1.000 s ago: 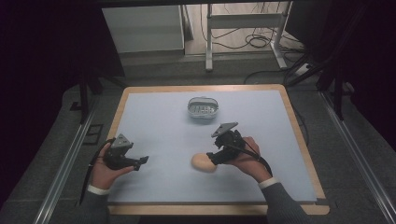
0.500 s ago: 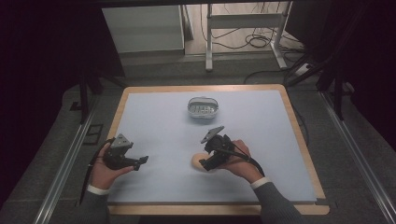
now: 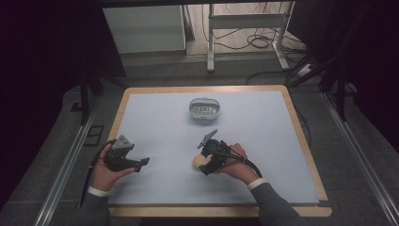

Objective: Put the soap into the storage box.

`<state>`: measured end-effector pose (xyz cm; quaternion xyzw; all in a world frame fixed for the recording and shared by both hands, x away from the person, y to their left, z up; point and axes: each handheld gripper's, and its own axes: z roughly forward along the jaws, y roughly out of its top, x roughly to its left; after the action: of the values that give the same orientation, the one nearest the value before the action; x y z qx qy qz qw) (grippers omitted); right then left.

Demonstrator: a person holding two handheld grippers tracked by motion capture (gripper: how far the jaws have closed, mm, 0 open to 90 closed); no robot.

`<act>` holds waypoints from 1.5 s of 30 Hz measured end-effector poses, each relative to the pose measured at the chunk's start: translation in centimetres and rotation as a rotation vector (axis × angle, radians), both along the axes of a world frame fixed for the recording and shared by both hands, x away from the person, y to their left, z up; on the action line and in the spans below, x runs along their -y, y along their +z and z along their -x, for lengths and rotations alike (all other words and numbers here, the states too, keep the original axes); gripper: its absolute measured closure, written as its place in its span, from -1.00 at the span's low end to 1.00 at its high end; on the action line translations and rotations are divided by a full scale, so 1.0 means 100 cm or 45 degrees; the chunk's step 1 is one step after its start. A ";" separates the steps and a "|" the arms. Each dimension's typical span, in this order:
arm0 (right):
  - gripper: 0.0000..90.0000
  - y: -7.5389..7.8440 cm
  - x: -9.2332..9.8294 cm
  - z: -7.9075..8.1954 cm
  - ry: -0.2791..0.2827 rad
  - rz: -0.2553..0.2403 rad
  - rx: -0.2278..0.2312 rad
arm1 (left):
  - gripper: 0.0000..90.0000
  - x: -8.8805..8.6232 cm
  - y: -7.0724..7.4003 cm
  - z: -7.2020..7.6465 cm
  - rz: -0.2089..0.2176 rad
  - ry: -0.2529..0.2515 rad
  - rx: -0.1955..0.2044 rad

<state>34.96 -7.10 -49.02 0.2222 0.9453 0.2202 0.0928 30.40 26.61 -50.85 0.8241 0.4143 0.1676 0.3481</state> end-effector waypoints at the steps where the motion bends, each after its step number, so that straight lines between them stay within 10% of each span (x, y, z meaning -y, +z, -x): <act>1: -0.54 -0.002 -0.002 0.000 0.011 0.012 -0.008 | -0.72 0.000 0.000 0.000 -0.001 0.001 -0.002; 21: -0.33 -0.015 -0.012 -0.006 0.069 0.139 -0.064 | -0.72 -0.001 -0.001 -0.001 0.003 0.001 -0.004; 45: -0.32 0.009 -0.002 -0.008 0.040 0.058 -0.004 | -0.72 -0.001 0.000 0.000 0.005 0.003 0.000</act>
<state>35.74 -6.94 -48.12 0.2054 0.9536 0.1996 0.0930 30.44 26.74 -50.89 0.8229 0.4156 0.1672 0.3495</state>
